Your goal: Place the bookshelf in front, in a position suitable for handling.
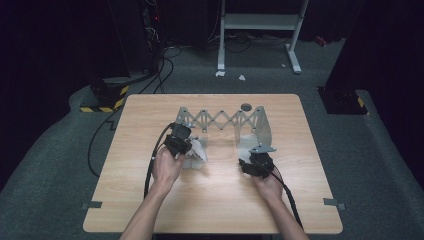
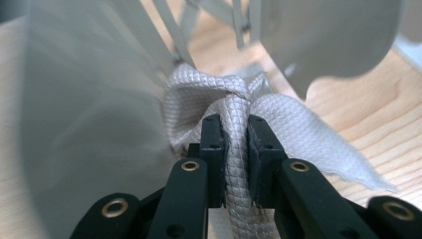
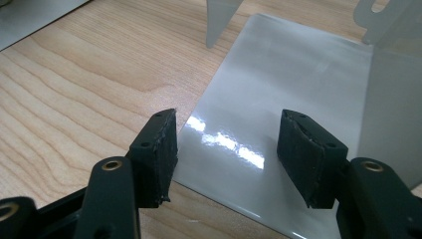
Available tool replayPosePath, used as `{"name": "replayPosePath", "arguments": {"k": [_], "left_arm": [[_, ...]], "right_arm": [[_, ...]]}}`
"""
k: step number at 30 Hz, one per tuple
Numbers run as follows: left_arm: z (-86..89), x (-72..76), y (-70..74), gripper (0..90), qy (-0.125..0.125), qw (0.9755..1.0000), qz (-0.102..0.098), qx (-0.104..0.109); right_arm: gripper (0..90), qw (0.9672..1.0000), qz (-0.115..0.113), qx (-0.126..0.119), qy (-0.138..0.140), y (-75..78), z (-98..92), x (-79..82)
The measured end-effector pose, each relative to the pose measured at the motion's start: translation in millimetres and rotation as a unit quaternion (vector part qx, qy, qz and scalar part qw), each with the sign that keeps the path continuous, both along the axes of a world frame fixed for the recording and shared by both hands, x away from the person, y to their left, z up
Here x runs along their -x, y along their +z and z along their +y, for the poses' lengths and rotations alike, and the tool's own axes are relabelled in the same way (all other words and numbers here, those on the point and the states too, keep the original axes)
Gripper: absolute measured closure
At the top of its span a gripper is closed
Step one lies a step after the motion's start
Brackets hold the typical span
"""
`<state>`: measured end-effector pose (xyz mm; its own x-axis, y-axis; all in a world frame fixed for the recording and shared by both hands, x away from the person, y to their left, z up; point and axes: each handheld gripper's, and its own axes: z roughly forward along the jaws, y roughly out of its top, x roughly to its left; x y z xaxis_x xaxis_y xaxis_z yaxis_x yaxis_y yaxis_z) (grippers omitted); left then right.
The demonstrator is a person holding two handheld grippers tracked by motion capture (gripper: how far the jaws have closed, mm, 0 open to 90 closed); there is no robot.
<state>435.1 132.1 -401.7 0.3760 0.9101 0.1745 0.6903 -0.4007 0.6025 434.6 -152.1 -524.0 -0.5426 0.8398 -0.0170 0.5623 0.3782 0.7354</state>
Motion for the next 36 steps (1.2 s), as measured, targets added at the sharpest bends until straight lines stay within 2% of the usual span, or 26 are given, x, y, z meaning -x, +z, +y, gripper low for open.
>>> {"name": "replayPosePath", "arguments": {"k": [6, 11, 13, 15, 16, 17, 19, 21, 26, 30, 33, 36], "left_arm": [[5.9, 3.8, 28.9, 79.6, 0.000, 0.9993, -0.028, 0.024], [12.3, 0.0, 38.6, 79.6, 0.003, 0.9983, -0.027, 0.052], [11.2, -3.0, 31.4, 79.6, 0.003, 0.9988, -0.019, 0.045], [4.9, -5.2, 15.5, 79.6, 0.000, 0.9999, -0.011, -0.002], [3.4, -5.9, 8.4, 79.6, -0.003, 0.9999, -0.004, -0.010], [0.8, -3.4, 0.2, 79.5, -0.005, 0.9994, -0.015, -0.030], [2.3, -2.9, -8.5, 79.7, -0.011, 0.9999, 0.002, -0.009], [4.1, -3.4, -21.5, 79.7, -0.008, 0.9998, 0.015, -0.012], [7.0, -1.5, -43.3, 79.7, -0.004, 0.9992, 0.034, 0.021], [6.4, -1.9, -60.7, 79.8, -0.001, 0.9986, 0.049, 0.021], [6.1, -2.4, -75.0, 79.7, 0.000, 0.9978, 0.066, 0.007], [8.4, -2.8, -81.7, 79.7, 0.002, 0.9974, 0.072, 0.004]], "right_arm": [[41.3, 1.0000, 0.000, 0.000, 0.000, 0.0, 0.0, 0.0], [41.3, 1.0000, 0.001, 0.000, -0.001, 0.1, 0.2, 0.2], [41.3, 1.0000, 0.001, 0.000, -0.001, 0.1, 0.3, 0.2], [41.3, 1.0000, 0.001, 0.000, -0.001, 0.1, 0.3, 0.3], [41.3, 1.0000, 0.001, 0.001, 0.000, 0.1, 0.3, 0.3], [41.3, 1.0000, 0.001, 0.001, -0.001, 0.1, 0.3, 0.3], [41.2, 1.0000, 0.003, 0.000, -0.002, 0.1, 0.6, 0.6], [41.2, 1.0000, 0.001, 0.001, -0.001, 0.1, 0.4, 0.3], [41.2, 1.0000, 0.002, 0.000, -0.001, 0.1, 0.5, 0.4], [41.2, 1.0000, 0.002, 0.000, -0.001, 0.1, 0.5, 0.4], [41.2, 1.0000, 0.002, 0.000, -0.001, 0.1, 0.5, 0.4], [41.2, 1.0000, 0.002, 0.000, -0.001, 0.1, 0.5, 0.4]]}}
